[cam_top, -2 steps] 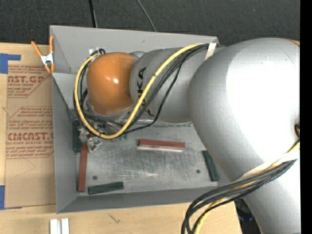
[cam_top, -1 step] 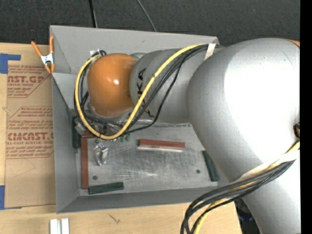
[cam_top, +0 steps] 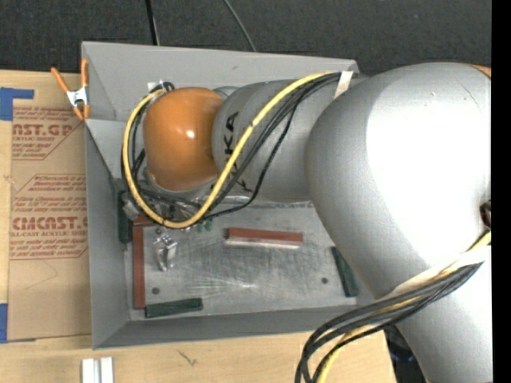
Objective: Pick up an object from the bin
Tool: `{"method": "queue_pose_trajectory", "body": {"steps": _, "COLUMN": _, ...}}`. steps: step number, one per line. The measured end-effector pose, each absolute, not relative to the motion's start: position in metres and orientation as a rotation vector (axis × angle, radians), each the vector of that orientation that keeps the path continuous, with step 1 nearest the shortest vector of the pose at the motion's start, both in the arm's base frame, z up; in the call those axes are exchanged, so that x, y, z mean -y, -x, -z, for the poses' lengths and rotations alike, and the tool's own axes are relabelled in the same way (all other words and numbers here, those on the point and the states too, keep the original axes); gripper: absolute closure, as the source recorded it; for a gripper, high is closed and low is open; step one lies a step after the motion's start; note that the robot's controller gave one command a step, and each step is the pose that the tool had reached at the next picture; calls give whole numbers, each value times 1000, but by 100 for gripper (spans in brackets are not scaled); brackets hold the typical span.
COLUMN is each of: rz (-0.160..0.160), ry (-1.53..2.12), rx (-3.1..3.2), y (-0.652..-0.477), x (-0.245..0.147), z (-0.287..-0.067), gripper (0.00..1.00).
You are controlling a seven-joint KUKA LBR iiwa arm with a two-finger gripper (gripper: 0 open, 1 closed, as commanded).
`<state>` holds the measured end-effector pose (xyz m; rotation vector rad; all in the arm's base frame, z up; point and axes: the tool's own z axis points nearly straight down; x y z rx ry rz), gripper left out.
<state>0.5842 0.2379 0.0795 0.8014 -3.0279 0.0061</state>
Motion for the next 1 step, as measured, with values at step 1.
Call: {"method": "queue_pose_trajectory", "body": {"steps": 1, "rz": -7, "ry": -1287, "rx": 2875, "y": -576, "x": -238, "z": -76, "gripper": 0}}
